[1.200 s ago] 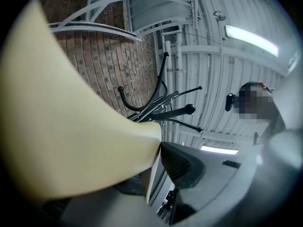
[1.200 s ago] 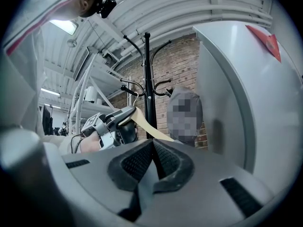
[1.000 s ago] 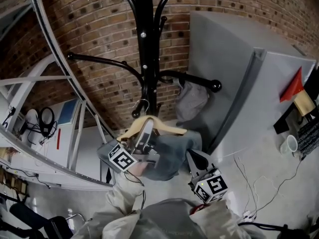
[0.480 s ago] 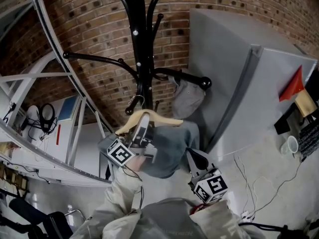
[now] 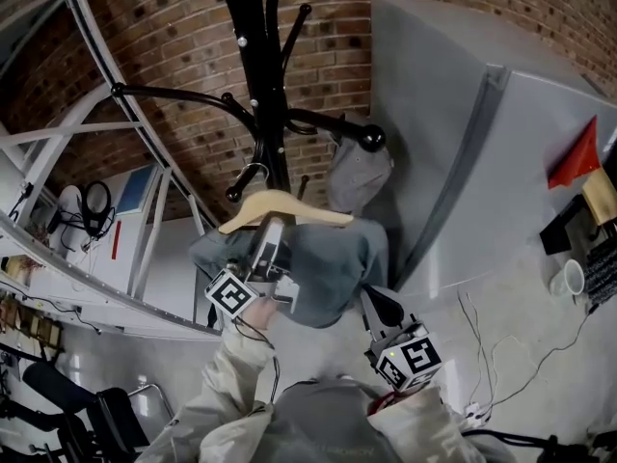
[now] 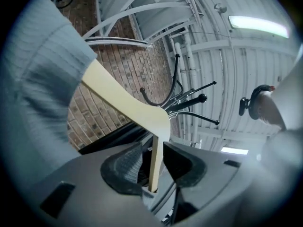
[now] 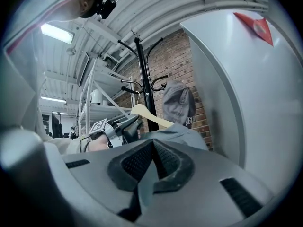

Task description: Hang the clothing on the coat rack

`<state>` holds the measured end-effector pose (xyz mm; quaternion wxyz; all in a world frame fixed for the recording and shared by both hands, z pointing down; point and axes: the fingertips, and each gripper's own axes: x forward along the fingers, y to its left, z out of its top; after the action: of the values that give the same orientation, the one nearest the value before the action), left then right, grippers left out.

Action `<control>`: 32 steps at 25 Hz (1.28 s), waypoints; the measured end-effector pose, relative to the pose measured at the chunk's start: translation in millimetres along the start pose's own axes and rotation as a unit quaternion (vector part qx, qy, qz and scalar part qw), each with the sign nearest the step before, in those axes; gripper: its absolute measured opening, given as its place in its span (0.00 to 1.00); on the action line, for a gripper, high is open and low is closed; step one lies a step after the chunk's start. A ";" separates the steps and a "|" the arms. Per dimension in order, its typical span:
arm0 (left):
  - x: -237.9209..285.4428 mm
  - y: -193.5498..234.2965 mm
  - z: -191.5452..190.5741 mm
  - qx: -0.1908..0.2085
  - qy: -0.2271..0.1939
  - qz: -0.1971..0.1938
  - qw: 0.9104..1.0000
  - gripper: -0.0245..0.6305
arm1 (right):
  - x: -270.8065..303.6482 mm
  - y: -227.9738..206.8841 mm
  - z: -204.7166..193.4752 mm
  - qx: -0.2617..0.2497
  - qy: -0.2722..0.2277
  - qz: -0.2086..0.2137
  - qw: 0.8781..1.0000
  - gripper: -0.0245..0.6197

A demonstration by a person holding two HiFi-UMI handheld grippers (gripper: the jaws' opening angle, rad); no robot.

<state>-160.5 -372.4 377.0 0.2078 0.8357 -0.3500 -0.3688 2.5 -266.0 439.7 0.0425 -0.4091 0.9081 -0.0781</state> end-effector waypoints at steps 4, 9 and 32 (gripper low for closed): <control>-18.5 -5.2 -19.2 0.035 0.031 0.027 0.999 0.23 | -6.8 2.5 -16.1 0.017 0.011 0.011 1.000 0.07; -47.9 -20.6 -48.3 0.125 0.098 0.050 0.986 0.16 | -8.0 15.5 -22.8 0.024 0.014 0.024 0.999 0.07; -239.8 -86.7 -44.9 0.378 0.180 0.170 0.892 0.05 | -38.5 163.9 -32.0 -0.021 0.022 0.022 0.999 0.07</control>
<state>-204.7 -133.3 466.3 -0.0054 0.8310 -0.5562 -0.0113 -97.3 -126.6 442.8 0.0156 -0.3877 0.9192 -0.0670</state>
